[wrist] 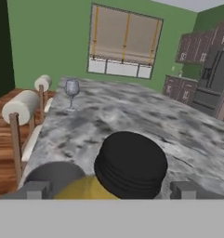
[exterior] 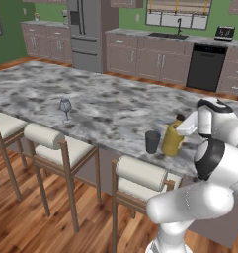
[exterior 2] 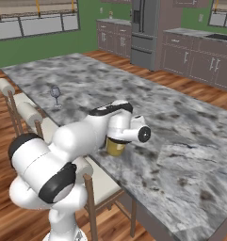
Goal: There is a wine glass and glass cup on the dining counter. Place the wine bottle next to the wine glass and the juice bottle next to the glass cup.
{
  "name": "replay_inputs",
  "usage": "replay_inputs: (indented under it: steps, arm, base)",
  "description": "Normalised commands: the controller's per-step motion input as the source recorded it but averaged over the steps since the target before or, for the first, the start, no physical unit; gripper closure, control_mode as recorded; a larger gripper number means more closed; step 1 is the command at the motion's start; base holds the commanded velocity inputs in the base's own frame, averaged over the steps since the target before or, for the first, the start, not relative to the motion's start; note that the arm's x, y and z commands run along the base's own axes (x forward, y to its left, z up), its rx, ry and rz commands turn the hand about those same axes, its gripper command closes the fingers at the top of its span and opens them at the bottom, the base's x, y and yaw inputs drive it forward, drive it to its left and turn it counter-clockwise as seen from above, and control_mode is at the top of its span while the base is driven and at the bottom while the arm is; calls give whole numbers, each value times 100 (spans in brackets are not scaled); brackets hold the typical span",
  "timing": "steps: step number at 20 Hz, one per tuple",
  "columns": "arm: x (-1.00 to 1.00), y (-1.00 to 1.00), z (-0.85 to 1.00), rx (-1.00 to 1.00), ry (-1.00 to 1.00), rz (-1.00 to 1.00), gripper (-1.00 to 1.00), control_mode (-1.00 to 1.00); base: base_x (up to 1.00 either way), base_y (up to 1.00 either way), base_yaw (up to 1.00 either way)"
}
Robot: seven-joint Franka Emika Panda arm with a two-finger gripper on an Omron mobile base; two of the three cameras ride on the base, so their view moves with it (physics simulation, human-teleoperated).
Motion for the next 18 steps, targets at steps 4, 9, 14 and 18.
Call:
replay_inputs:
  steps: [4,9,14,18]
  arm:
    - [-35,-2,0,2,1,-8,-100,-100]
    - [-33,15,-1,0,0,-6,-100,-100]
    - [-9,3,0,0,4,-11,-100,-100]
    - [-9,-13,4,2,12,-15,-100,-100]
  base:
    - [0,0,0]
    - [0,0,0]
    - [0,0,0]
    - [0,0,0]
